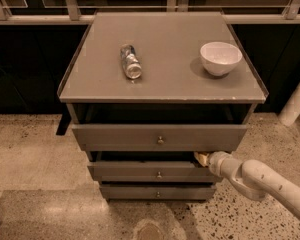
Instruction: Open middle drawer
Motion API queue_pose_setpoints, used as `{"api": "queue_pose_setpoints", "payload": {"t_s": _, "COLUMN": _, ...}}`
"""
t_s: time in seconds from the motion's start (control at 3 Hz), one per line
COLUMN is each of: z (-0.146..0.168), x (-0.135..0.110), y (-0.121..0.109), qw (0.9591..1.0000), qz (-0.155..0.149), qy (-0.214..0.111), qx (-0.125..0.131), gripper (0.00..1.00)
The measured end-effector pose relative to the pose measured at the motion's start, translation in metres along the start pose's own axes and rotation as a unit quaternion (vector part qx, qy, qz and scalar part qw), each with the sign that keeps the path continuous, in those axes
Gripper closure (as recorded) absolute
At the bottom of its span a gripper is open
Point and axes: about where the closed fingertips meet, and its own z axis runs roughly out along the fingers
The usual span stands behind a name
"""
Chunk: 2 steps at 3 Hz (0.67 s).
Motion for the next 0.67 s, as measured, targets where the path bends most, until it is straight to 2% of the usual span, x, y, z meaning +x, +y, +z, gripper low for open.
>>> {"api": "queue_pose_setpoints", "payload": {"t_s": 0.67, "z": 0.020, "x": 0.039, "y": -0.008, "qw": 0.9975, "qz": 0.027, "qy": 0.064, "qx": 0.012, "gripper": 1.00}}
